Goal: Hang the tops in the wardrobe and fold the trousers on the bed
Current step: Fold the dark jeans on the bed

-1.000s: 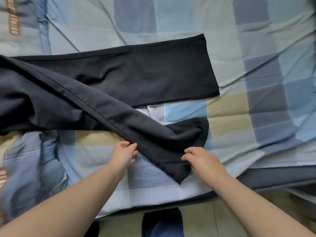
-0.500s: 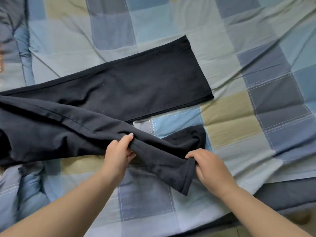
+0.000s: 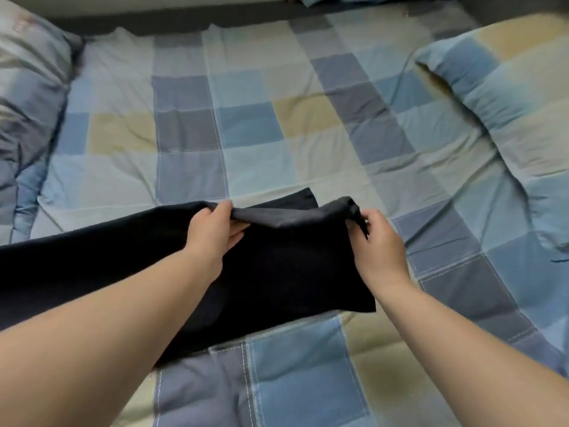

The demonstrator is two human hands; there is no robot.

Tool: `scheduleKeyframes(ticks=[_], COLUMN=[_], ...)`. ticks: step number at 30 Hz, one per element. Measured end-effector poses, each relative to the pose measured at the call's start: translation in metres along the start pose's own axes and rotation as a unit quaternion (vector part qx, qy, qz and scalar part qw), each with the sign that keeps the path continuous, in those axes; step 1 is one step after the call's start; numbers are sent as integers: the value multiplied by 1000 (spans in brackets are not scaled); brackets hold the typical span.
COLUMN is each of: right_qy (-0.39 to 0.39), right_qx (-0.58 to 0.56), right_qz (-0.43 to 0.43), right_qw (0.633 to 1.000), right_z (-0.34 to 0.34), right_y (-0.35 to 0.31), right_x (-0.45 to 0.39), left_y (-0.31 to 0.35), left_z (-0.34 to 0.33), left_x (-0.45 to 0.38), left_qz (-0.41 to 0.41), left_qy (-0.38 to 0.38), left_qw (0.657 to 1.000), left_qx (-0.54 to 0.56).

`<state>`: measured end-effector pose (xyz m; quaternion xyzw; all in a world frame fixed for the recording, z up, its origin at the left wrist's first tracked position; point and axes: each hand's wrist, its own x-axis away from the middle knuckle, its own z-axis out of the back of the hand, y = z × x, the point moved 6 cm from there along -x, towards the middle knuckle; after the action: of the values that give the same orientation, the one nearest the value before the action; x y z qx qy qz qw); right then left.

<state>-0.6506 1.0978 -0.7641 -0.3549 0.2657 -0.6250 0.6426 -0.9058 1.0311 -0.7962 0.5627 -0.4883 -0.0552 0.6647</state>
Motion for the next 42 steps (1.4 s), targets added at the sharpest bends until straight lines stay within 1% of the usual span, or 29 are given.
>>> scheduleKeyframes(ticks=[2, 3, 4, 5, 6, 7, 8, 10, 11, 12, 13, 14, 16, 20, 22, 24, 25, 27, 29, 31, 32, 33, 34, 36, 37, 39, 41, 42], right_qy=[5, -7, -31, -60, -89, -110, -113, -82, -60, -48, -35, -32, -37, -50, -40, -15, -2, 3, -13, -26, -29, -36, -42, -45, -53, -67, -57, -51], right_qx=[22, 34, 54, 79, 99, 118, 131, 139, 139, 139, 135, 134, 135, 110, 99, 58, 23, -55, -98, -134, -170, -216, -267, -363, -388, -406, -417, -429], right_qz=[-27, -57, -92, -124, -147, -156, -153, -141, -138, -144, -145, -147, -161, -213, -214, -219, -227, -252, -282, -306, -321, -340, -360, -392, -396, -392, -374, -357], right_qw=[999, 998, 994, 987, 980, 975, 973, 977, 979, 979, 980, 980, 977, 970, 971, 974, 974, 966, 954, 942, 931, 915, 893, 844, 830, 823, 827, 828], right_z=[-10, -19, -27, -35, -42, -51, -54, -49, -43, -41, -36, -35, -37, -36, -34, -30, -28, -25, -28, -33, -35, -39, -39, -41, -42, -42, -43, -44], right_y=[3, 11, 21, 33, 46, 58, 67, 79, 81, 86, 87, 90, 95, 106, 107, 108, 109, 114, 122, 128, 129, 129, 128, 128, 127, 124, 114, 104], right_x=[-26, -35, -38, -36, -31, -20, -11, 4, 6, 13, 13, 15, 19, 25, 26, 24, 24, 25, 31, 38, 41, 44, 45, 49, 50, 54, 57, 58], left_y=[3, -1, -8, -16, -27, -42, -56, -76, -82, -92, -95, -97, -97, -94, -91, -81, -74, -63, -63, -76, -81, -84, -85, -82, -81, -83, -86, -84], left_z=[-11, -13, -9, -2, 8, 22, 34, 50, 56, 64, 69, 76, 90, 129, 141, 146, 147, 147, 149, 154, 157, 160, 159, 156, 153, 145, 138, 133], left_x=[-16, -22, -24, -21, -16, -7, 6, 35, 45, 56, 59, 62, 63, 66, 67, 66, 67, 71, 79, 81, 79, 78, 76, 75, 74, 76, 78, 80], left_qz=[6, -6, -36, -76, -112, -143, -183, -281, -323, -338, -348, -348, -336, -306, -292, -291, -304, -327, -336, -301, -272, -248, -235, -229, -229, -215, -192, -183], left_qy=[-55, -72, -69, -54, -39, -33, -43, -79, -98, -113, -110, -97, -63, 23, 43, 42, 36, 5, -34, -60, -63, -60, -50, -24, -12, -14, -27, -29], left_qw=[997, 992, 982, 963, 933, 895, 849, 737, 681, 647, 634, 636, 653, 695, 708, 716, 719, 726, 712, 697, 699, 708, 727, 768, 782, 796, 806, 824], left_qx=[-57, -107, -174, -253, -339, -421, -494, -609, -650, -674, -682, -682, -676, -650, -642, -633, -623, -604, -616, -648, -659, -658, -643, -598, -580, -566, -559, -535])
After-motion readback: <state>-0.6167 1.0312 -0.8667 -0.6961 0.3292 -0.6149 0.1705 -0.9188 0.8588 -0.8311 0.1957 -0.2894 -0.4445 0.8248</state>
